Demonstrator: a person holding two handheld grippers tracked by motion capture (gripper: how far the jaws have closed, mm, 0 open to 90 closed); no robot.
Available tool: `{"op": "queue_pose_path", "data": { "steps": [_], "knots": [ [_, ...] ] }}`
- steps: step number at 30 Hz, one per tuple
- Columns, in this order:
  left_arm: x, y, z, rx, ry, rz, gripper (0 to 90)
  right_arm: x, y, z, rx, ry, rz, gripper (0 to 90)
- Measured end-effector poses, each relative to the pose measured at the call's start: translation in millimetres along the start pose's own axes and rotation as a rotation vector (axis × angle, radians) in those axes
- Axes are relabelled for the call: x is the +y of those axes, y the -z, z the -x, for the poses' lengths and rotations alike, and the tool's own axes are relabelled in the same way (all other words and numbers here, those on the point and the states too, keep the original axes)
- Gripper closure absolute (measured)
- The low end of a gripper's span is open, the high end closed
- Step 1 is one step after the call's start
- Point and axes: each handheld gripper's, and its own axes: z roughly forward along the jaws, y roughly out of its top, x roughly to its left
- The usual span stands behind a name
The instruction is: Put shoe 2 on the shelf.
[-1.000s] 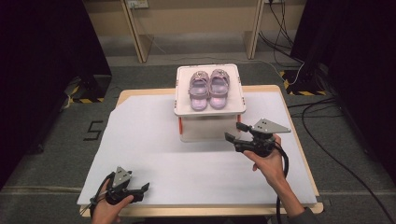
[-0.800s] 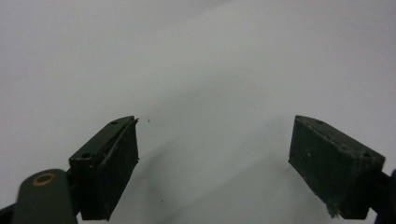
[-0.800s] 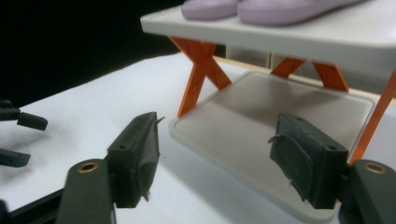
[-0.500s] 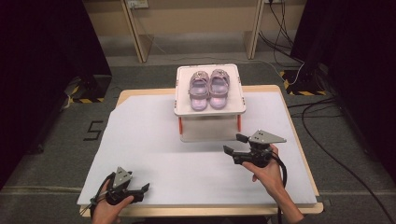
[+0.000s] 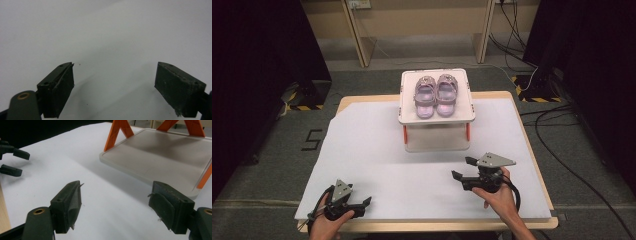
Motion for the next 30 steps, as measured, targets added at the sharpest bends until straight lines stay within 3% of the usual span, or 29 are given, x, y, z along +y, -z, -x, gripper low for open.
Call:
{"op": "queue_pose_path", "data": {
  "steps": [21,30],
  "knots": [
    [-0.2,-0.9,0.7,-0.002,0.0,-0.003,15.3,-33.0,18.5,0.8,0.006,-0.036,-0.091,21.7],
    [-0.3,-1.0,0.4,-0.002,0.0,-0.004,15.3,-43.8,25.0,-2.0,-0.014,-0.015,-0.152,20.0]
  ]
}}
